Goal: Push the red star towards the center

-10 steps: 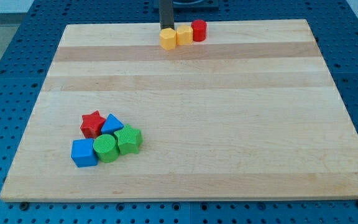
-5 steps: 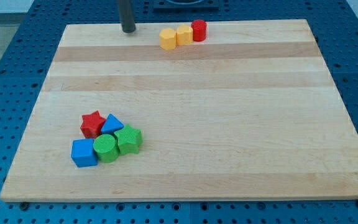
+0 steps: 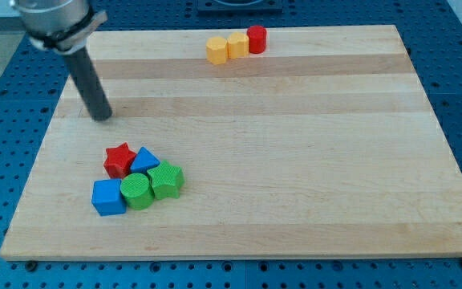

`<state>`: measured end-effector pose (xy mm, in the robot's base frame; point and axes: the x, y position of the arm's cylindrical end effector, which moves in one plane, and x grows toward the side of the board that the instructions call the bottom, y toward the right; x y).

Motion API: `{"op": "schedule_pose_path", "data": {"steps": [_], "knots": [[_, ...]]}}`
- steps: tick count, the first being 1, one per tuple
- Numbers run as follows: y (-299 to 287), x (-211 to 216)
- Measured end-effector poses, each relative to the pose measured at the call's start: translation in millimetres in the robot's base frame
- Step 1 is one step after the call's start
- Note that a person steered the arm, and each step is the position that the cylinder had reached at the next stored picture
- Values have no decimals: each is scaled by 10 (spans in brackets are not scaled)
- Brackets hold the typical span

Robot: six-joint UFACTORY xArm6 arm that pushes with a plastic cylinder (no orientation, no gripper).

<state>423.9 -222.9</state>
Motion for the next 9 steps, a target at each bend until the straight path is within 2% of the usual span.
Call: {"op": "schedule_pose_path", "data": {"steps": [1, 2, 3, 5, 9], "knots": [[-36, 548], [-36, 866], [-15, 871], [443, 871], [1219, 430]]}}
